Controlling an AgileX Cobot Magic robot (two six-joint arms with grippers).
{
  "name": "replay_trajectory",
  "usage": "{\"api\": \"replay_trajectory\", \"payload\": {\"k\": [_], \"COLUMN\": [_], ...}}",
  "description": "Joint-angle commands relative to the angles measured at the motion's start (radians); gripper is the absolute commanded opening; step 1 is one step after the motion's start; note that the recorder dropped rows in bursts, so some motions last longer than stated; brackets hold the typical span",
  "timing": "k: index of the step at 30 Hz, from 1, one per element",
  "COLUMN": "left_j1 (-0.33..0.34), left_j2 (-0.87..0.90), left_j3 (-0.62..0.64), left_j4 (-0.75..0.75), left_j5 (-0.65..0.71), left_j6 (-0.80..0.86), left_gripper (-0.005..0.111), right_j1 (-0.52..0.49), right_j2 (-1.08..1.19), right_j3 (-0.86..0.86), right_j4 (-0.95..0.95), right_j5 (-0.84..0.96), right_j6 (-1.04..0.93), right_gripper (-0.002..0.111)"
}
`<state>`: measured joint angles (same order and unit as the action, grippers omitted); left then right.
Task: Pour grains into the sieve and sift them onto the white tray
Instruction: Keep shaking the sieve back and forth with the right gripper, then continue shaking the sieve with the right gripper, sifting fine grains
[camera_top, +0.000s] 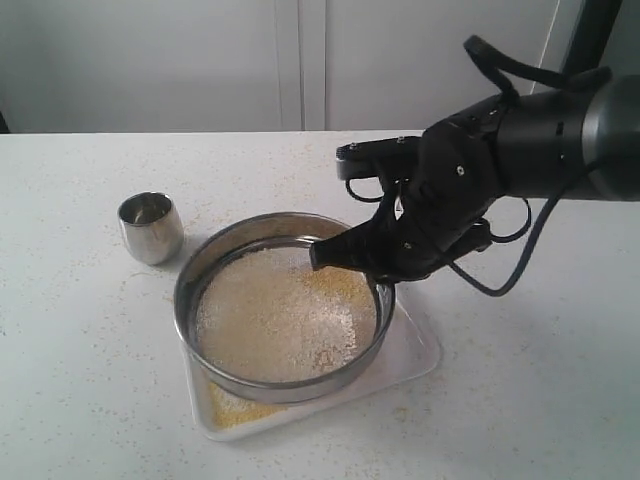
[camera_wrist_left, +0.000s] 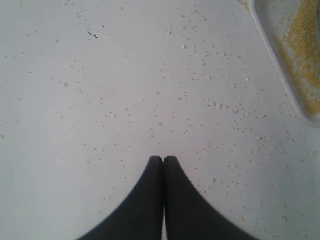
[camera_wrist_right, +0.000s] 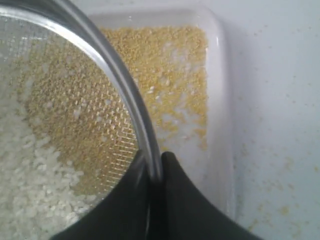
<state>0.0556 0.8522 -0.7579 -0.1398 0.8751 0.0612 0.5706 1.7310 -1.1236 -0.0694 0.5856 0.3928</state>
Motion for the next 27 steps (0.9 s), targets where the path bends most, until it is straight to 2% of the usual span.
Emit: {"api": "replay_trajectory", "payload": {"k": [1,4,6,8,10,12,16,18,21,23,27], "left_j1": [0.002,0.002,0.002,0.002,0.002,0.002,0.002,0.002,0.002,0.002,0.002], "left_j2": [-0.009,-0.009,-0.009,-0.009,-0.009,-0.009,-0.009,-0.009,-0.009,-0.009,-0.009], "left_j3": [0.005,0.005,0.005,0.005,0.005,0.005,0.005,0.005,0.005,0.005,0.005], "left_j4": [-0.008,-0.008,-0.008,-0.008,-0.008,-0.008,-0.008,-0.008,-0.008,-0.008,-0.008], "left_j5": [0.007,0.007,0.007,0.007,0.007,0.007,0.007,0.007,0.007,0.007,0.007], "left_j6": [0.0,0.0,0.0,0.0,0.0,0.0,0.0,0.0,0.0,0.0,0.0], "left_gripper": [0.0,0.0,0.0,0.0,0.0,0.0,0.0,0.0,0.0,0.0,0.0], "right_j1": [-0.063,-0.021,0.02,0.02,-0.019,-0.044,0.02,0.038,-0.004,-0.032,0.02], "right_j2": [0.018,0.01,0.003,0.006,0.015,0.016,-0.001,-0.003,0.001,0.003,-0.014], "right_j3": [-0.003,-0.003,-0.003,-0.003,-0.003,-0.003,-0.003,-0.003,-0.003,-0.003,-0.003], "right_j4": [-0.045,0.046,0.037,-0.049,-0.108,-0.092,-0.031,-0.053,-0.158,-0.131,-0.026], "right_j5": [-0.069,-0.003,-0.006,-0.058,-0.096,-0.093,-0.036,-0.036,-0.075,-0.066,-0.038], "right_j6": [0.193,0.043,-0.017,0.033,0.181,0.253,0.1,0.091,0.194,0.27,0.106], "right_gripper": [0.0,0.0,0.0,0.0,0.0,0.0,0.0,0.0,0.0,0.0,0.0]}}
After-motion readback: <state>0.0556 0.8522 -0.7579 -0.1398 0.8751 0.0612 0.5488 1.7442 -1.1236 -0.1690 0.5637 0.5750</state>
